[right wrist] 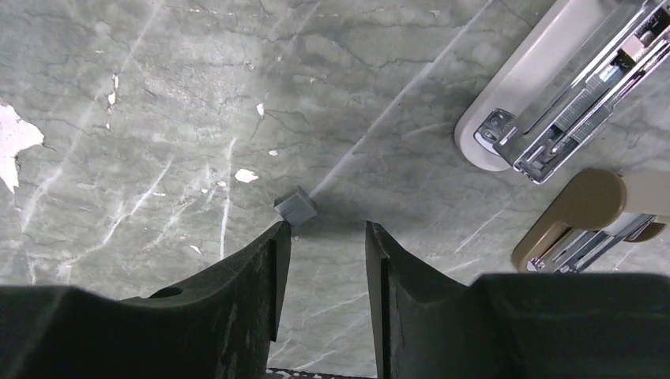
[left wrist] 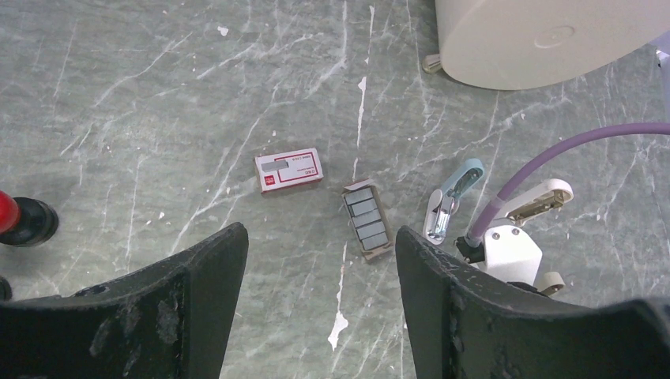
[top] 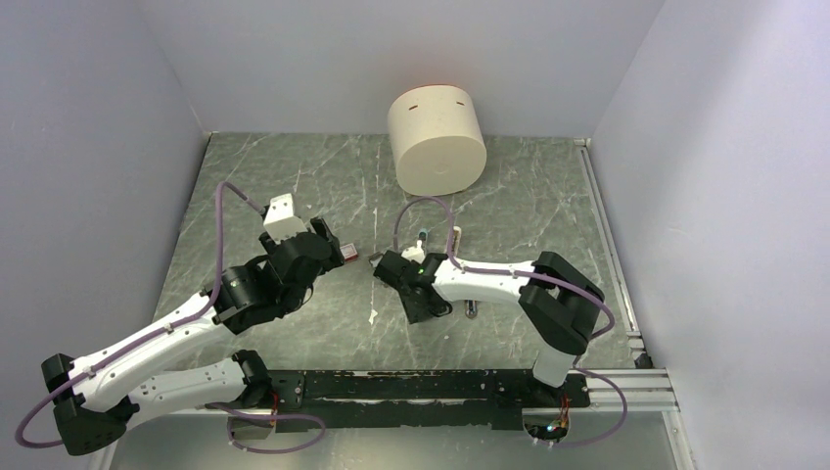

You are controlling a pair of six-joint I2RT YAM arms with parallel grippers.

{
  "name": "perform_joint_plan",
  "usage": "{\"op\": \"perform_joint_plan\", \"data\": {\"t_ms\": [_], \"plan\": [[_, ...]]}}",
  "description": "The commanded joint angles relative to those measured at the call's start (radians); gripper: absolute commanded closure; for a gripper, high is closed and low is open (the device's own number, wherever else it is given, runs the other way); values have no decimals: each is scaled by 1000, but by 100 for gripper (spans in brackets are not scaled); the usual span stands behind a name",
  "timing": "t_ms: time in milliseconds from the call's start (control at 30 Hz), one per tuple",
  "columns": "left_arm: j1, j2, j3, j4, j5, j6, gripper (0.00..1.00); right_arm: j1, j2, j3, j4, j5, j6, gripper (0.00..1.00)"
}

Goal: Load the staples into the stapler

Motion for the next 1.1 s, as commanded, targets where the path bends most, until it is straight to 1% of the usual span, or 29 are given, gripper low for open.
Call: {"op": "perform_joint_plan", "data": {"t_ms": [0, 233, 433, 567, 700, 867, 1067], "plan": [[6, -1, -6, 21, 2, -1, 27, -3, -28, -17, -10, 5, -3, 57], [7, 6, 3, 17, 0, 3, 27, -4, -54, 2, 82, -64, -81, 55], [6, 4, 3, 16, -2, 2, 27, -18, -33, 5, 114, -54, -242, 57], [6, 6, 5, 16, -5, 2, 27, -29, -28, -4, 130, -91, -353, 58], [7, 10, 8, 18, -3, 3, 27, -38, -19, -9, 151, -139, -429, 61], [6, 14, 12, 12, -7, 4, 27, -41, -1, -1, 148, -168, -471, 63], [7, 15, 7, 12, -6, 0, 27, -41, 24, -3, 144, -172, -481, 66]]}}
